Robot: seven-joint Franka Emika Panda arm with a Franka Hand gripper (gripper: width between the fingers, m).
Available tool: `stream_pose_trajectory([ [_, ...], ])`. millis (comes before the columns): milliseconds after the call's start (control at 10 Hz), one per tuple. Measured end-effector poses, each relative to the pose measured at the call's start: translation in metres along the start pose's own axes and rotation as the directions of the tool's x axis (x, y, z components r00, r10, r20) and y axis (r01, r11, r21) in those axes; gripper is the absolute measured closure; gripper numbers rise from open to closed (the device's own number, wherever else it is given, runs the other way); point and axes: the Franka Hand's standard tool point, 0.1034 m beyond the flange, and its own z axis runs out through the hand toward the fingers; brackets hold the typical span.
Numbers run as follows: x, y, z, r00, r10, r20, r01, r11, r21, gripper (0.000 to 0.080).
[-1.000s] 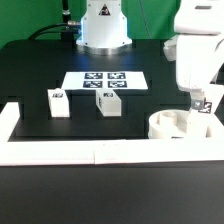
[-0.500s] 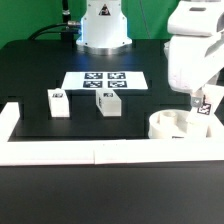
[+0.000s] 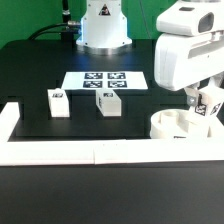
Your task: Assemble stool
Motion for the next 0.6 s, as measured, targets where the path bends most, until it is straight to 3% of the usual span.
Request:
stream_pose_trajectory([
  [300, -0.0002, 0.0006, 0.0003, 0.919, 0.395, -0.001, -0.395, 0.919, 0.005, 0.0465],
  [400, -0.0008, 0.0006, 0.0007, 0.832, 0.555, 0.002, -0.555, 0.832, 0.004, 0.0463],
  [600, -0.0022, 0.0025, 0.0005, 0.678, 0.734, 0.027, -0.735, 0.678, 0.029, 0.0463],
])
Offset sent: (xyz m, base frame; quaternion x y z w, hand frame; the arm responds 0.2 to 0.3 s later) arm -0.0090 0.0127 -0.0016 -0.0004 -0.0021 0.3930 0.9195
